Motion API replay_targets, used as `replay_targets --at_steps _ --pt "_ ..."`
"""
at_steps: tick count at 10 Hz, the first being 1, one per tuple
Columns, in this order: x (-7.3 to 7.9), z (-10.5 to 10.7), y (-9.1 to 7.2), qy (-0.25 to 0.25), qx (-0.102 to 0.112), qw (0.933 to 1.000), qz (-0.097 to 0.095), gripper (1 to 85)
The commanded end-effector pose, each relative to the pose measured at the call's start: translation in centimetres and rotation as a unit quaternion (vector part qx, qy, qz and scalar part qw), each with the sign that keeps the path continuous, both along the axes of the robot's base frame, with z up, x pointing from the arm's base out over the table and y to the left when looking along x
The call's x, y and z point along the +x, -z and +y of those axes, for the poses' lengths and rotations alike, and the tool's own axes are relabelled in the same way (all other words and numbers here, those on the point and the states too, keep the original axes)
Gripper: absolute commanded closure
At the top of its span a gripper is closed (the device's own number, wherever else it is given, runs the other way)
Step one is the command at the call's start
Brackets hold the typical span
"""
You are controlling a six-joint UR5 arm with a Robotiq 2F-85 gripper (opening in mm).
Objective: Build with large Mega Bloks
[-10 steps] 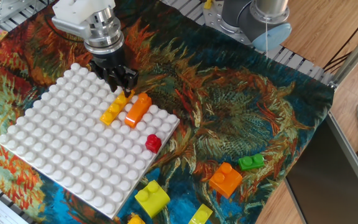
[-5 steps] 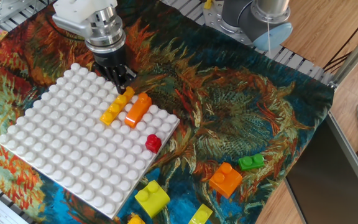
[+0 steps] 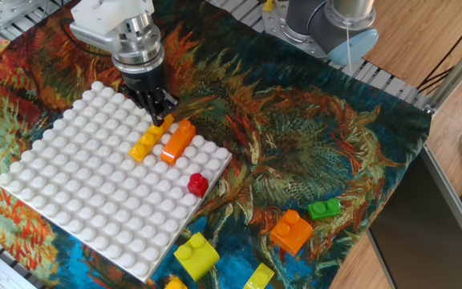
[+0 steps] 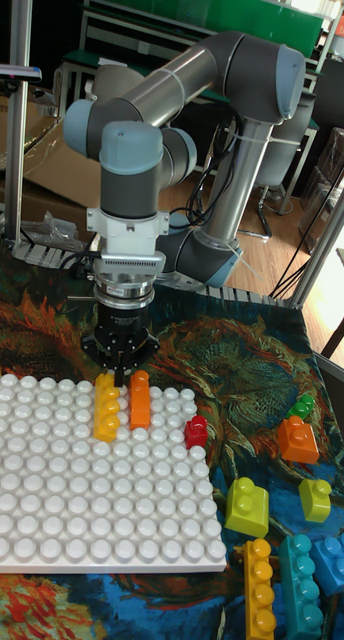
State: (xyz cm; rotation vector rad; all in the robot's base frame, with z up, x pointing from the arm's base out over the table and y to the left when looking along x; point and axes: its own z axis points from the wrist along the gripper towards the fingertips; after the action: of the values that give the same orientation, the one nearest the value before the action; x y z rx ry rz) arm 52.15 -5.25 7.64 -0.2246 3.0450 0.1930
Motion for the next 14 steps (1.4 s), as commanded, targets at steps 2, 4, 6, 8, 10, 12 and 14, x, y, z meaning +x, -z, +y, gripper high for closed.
replay_targets --at_steps 2,4,6,8,10,12,14 --pt "0.3 0.2 0.8 0.005 -0.001 1.0 -0.002 84.3" --pt "0.1 -0.4 1.0 0.0 -0.004 1.0 -0.004 84.3" --pt "0.0 -1.4 1.3 -0.008 -0.006 0.9999 -0.006 84.3" --pt "0.0 -1.5 1.3 -0.009 -0.005 0.9999 -0.008 84.3" --pt "0.2 -1.6 1.5 -0.008 -0.005 0.9999 -0.01 84.3" --pt "0.0 -1.8 1.2 -0.01 -0.006 0.9999 -0.009 84.3" --pt "-0.9 -1.7 -0.2 -0.003 -0.01 0.9999 0.004 84.3"
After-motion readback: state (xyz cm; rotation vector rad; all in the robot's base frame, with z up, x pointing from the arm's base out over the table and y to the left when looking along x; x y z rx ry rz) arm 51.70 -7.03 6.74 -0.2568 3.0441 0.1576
